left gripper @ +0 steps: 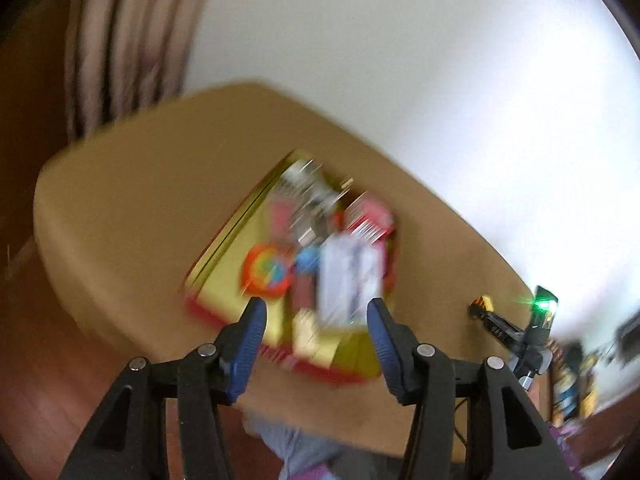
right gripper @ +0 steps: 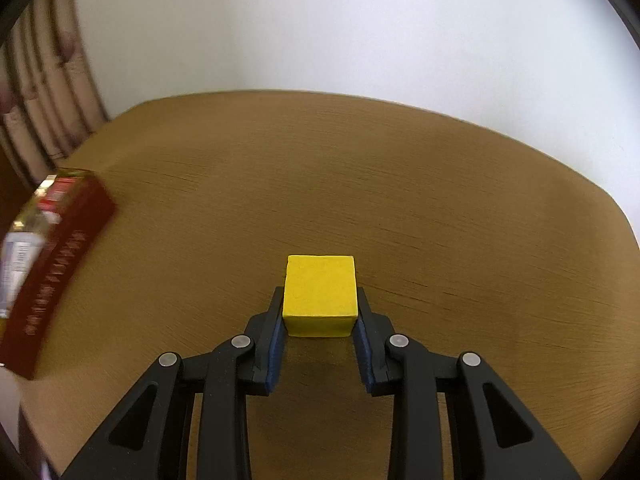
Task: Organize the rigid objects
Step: 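Carry red box to tray with left tool while right tool holds yellow cube, then release red box in tray with left tool while right tool places yellow cube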
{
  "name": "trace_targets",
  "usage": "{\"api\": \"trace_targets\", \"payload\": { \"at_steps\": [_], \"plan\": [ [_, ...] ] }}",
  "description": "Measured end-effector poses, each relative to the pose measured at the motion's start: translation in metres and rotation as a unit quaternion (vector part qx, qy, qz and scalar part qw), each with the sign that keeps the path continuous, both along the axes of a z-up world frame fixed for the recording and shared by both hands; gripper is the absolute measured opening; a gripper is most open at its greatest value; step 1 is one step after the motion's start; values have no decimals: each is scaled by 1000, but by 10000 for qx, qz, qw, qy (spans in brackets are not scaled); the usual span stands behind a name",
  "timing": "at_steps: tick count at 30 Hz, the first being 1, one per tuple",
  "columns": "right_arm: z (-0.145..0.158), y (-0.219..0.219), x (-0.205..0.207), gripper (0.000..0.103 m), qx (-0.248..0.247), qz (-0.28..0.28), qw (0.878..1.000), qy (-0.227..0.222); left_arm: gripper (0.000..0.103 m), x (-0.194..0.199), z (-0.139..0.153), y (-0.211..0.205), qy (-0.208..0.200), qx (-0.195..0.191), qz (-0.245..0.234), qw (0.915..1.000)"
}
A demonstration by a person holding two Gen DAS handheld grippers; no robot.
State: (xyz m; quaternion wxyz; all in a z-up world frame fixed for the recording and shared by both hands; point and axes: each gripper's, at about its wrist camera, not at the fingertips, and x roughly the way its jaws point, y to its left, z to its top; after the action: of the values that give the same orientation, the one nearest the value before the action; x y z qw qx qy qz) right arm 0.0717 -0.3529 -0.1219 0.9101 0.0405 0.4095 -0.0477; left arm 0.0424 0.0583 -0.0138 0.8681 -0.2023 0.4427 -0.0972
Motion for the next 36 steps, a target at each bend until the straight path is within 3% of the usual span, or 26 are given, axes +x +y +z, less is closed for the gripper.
{"api": "trace_targets", "payload": {
  "at_steps": [2, 5, 8, 12, 15, 17, 22, 28, 31, 34, 35, 36],
  "plan": [
    [21, 30, -3, 28, 97, 349, 9992, -185, 54, -5, -19, 18, 137, 4, 212, 9997],
    [58, 99, -9, 28, 277, 1189, 9915, -450, 54, -14, -31, 33, 301, 808, 648, 9942],
    [77, 165, -10, 28, 589, 1983, 9772, -468, 54, -18, -29, 38, 98, 1162, 934, 9888],
    [71, 247, 5, 28, 891, 2633, 9604, -190, 54, -19, -33, 43, 51, 1059, 901, 9903],
    [52, 286, 24, 28, 965, 2750, 9565, 119, 54, -21, -27, 46, -31, 1173, 990, 9881],
    [40, 307, 32, 28, 869, 2758, 9569, 259, 54, -21, -26, 50, -172, 1045, 980, 9895],
    [28, 336, 44, 28, 665, 2730, 9591, 358, 54, -21, -25, 59, -320, 1151, 1204, 9855],
    [25, 341, 53, 31, 597, 2700, 9606, 286, 54, -22, -26, 64, -360, 1097, 1263, 9852],
    [27, 347, 54, 31, 597, 2708, 9607, 105, 54, -21, -27, 62, -304, 1072, 1153, 9871],
    [47, 332, 38, 32, 860, 2619, 9603, -423, 54, -19, -28, 59, -281, 1095, 1138, 9870],
    [54, 329, 32, 38, 963, 2577, 9590, -678, 54, -19, -27, 60, -282, 1077, 1152, 9871],
    [60, 325, 24, 55, 1053, 2502, 9577, -958, 54, -19, -27, 61, -279, 1051, 1166, 9872]
  ]
}}
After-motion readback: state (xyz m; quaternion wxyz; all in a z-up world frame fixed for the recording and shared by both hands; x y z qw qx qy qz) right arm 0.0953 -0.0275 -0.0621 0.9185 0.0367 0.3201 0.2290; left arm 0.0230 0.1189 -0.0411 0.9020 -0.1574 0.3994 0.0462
